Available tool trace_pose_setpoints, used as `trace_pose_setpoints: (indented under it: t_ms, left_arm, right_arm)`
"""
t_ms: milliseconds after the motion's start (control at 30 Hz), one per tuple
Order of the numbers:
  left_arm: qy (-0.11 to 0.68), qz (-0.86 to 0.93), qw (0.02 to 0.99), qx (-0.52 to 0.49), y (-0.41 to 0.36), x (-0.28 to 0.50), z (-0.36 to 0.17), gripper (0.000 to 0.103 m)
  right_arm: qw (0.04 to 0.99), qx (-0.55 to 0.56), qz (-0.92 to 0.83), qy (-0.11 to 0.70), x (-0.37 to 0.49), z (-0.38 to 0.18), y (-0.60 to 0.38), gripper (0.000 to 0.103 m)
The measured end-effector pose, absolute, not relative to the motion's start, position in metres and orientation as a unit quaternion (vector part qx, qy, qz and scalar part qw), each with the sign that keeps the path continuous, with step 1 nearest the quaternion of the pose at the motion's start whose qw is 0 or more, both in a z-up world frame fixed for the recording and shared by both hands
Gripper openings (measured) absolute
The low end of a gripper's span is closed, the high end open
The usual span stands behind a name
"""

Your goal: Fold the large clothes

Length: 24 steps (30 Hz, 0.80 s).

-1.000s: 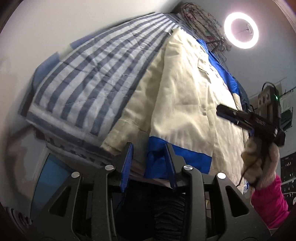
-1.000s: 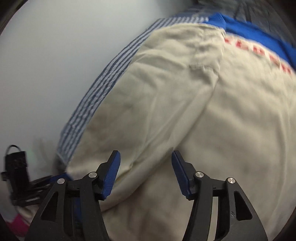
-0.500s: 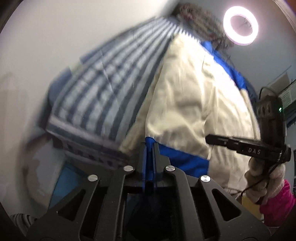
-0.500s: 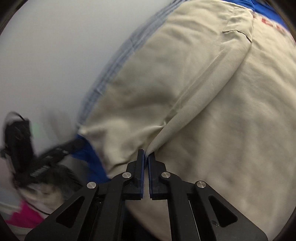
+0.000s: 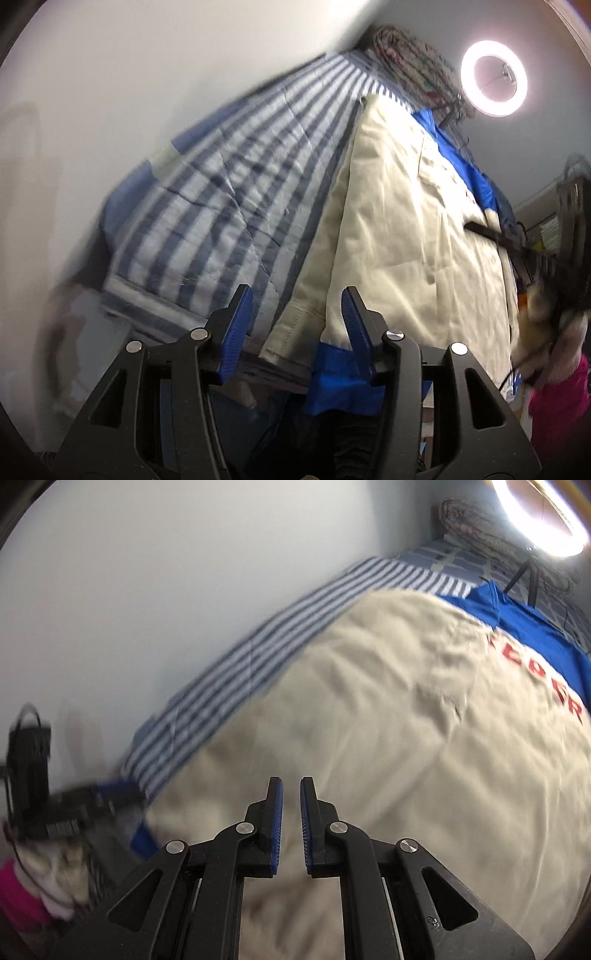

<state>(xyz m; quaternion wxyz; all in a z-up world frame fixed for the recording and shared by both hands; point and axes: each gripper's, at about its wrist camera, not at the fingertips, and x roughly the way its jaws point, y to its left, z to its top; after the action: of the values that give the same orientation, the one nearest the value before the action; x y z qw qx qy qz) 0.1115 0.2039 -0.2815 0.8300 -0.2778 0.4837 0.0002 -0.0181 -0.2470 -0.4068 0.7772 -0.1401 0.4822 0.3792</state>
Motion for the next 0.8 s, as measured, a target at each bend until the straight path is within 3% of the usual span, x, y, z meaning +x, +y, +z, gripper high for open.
trace_pose_setpoints:
  t_ms: [233, 367, 433, 800]
  left_arm:
    - [0.501, -0.012, 0.818, -0.283, 0.193, 0.120, -0.302, 0.050]
    - [0.499, -0.014, 0.827, -0.258, 0.186, 0.124, -0.301, 0.027]
    - [0.494, -0.019, 0.833, -0.249, 0.184, 0.124, -0.298, 0.020]
    - [0.462, -0.027, 0.858, -0.222, 0.169, 0.114, -0.272, 0.015]
  right_arm:
    - [0.772, -0.148, 0.363, 0.500, 0.028, -0.440, -0.204, 0.008]
    - [0.766, -0.171, 0.335, 0.522, 0.042, -0.475, -0.189, 0.008]
    - [0.762, -0.157, 0.331, 0.535, 0.045, -0.485, -0.189, 0.009]
    - [0.809, -0.088, 0.284, 0.507, 0.143, -0.431, -0.201, 0.012]
